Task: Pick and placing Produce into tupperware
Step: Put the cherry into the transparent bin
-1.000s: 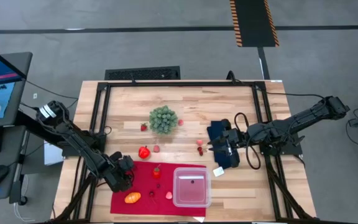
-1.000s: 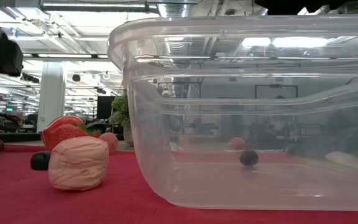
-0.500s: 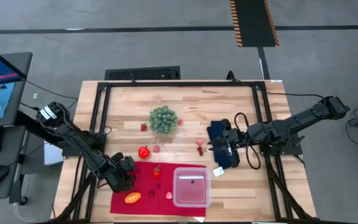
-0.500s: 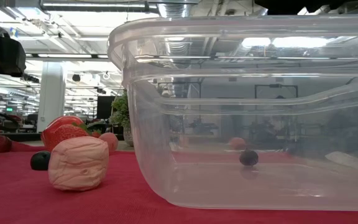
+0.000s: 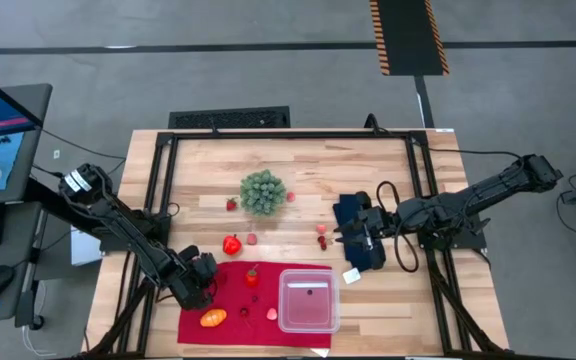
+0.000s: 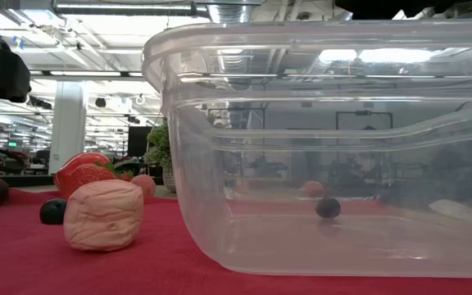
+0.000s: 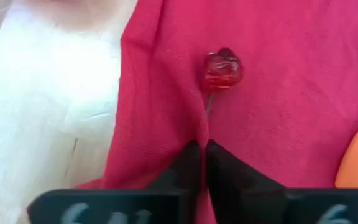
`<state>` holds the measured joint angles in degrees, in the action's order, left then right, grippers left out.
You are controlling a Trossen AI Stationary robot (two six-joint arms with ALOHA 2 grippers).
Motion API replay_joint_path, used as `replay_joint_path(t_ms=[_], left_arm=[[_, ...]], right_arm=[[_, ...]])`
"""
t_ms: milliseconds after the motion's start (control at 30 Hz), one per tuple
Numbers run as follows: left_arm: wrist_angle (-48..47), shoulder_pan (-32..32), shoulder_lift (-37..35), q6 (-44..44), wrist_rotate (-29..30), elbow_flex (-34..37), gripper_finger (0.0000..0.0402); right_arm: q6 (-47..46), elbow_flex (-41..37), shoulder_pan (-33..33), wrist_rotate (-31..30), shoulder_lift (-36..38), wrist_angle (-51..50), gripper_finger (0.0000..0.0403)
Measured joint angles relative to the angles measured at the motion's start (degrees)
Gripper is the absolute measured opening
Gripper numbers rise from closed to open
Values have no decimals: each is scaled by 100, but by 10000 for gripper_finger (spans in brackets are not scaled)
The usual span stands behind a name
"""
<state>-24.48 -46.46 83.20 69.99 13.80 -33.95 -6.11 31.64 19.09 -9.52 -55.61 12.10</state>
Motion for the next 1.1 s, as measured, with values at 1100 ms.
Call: replay_joint_path(t_ms=[1100], left_arm=[[-1351,-99,11,220,403,-608,50]], right_arm=[[-1,0,-4,0,0,-8,129]])
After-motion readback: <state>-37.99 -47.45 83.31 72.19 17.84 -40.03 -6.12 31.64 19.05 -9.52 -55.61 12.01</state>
